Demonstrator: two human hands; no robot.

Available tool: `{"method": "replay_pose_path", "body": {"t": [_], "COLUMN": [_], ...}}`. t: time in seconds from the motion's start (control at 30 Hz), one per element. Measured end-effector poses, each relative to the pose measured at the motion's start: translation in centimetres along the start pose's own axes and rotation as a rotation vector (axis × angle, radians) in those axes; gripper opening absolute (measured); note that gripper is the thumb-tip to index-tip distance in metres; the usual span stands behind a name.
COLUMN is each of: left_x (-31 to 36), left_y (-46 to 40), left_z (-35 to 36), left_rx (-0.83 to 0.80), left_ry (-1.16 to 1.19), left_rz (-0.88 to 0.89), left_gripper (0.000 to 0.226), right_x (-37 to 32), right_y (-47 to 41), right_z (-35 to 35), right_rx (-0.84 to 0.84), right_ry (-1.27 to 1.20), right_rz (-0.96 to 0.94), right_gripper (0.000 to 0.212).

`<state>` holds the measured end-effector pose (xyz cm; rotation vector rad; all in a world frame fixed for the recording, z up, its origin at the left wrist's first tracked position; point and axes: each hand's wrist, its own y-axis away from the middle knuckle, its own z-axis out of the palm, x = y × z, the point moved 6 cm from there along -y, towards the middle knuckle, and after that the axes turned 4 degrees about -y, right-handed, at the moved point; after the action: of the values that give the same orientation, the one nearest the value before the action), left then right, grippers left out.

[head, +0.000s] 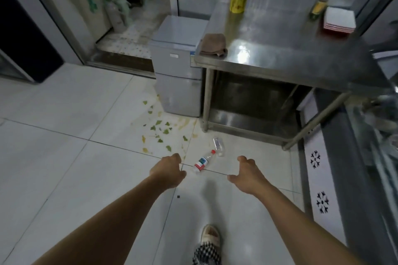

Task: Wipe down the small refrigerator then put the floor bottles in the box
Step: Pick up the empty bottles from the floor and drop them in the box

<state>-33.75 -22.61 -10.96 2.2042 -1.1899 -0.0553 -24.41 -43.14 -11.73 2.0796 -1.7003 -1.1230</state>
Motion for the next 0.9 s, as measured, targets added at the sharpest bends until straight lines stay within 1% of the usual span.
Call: {"method": "replay_pose_path", "body": {"t": [0.2, 0.47, 0.67, 0.9], "left_x": [1.1, -0.8, -2.4, -3.7], "left_y": [-8.6, -19.5, -27.8, -37.0], "left_z": [-0.7, 1.7, 5.5, 12.7], "left_rx": [0.017, -0.027, -0.084, -0.145], "left_ry": [0.019, 0.041, 0.024, -0.028], "left_rz": [-0.034, -0.073, -0.042, -0.05], "left_gripper": [0.047, 0.048, 0.05, 0.052], "right_x": [-1.6, -2.1, -0.7, 4.2], "right_y": [-10.3, -20.5, -27.2, -36.2], "right_z": [-1.3, 2.1, 5.1, 9.5], "right_rx": [-0.052, -0.114, -0.097, -0.063], "right_ry": [0.008, 0.035, 0.013, -0.063], "right_rz": [-0.008, 0.045, 0.115, 0.177], "right_gripper": [0.067, 0.064, 0.065, 0.065]}}
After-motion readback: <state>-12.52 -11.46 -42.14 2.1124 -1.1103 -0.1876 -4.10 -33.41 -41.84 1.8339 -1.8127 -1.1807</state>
